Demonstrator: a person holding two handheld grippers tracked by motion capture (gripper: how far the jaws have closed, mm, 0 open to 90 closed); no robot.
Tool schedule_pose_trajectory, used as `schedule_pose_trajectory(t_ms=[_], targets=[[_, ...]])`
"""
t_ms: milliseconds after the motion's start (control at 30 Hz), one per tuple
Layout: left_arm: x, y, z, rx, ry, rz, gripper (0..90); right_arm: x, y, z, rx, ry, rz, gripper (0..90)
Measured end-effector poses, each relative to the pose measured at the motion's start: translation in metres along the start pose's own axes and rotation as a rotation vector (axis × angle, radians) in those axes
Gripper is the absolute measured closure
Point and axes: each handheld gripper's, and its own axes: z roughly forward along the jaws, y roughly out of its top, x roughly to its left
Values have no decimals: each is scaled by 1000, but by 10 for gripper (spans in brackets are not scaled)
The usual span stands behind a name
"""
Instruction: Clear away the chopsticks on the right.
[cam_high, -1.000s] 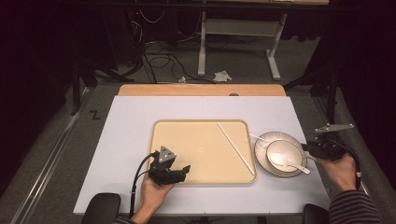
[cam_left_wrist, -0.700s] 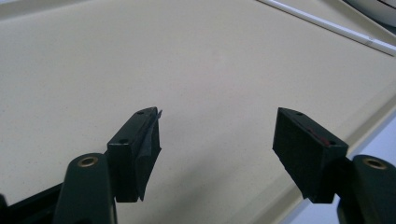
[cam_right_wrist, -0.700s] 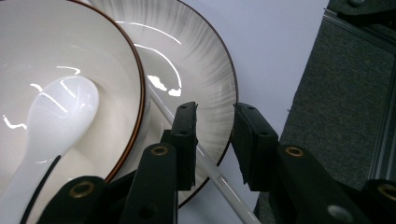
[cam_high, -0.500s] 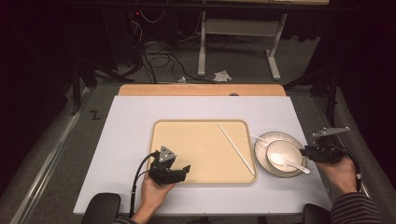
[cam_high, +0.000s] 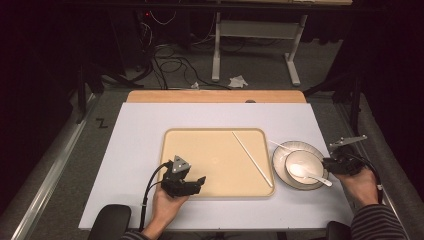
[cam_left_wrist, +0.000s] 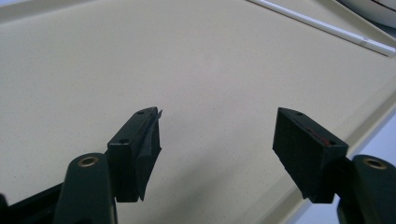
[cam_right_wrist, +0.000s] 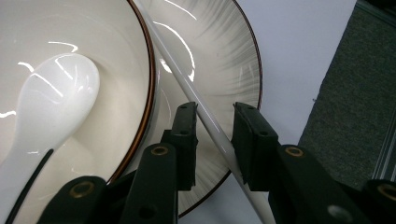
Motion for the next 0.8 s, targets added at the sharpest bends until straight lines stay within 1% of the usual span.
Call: schedule_pose_trajectory(t_ms=[100,133,233,367,400,433,600,800], targets=[[-1,1,1,0,-3,2,323,2,0,2,11,13,0,733],[-1,1,1,0,-5,3,323,2,0,4,18,4,-5,735],[-1,2,2,-1,-8,8,323,2,0,8,39,9,-10,750],[-1,3,3,1,-10,12,322,2,1,11,49,6,-10,773],[-1,3,3,1,-10,12,323,2,1,11,53,12,-9,781],[-2,3,3,1,-11,13,323,2,1,12,51,9,-3,790],[-2,3,2,-2,-6,13,323,0,3,15,58,12,-4,838],[-2,2,0,-3,0,11,323,-1,5,19,65,22,-11,852]])
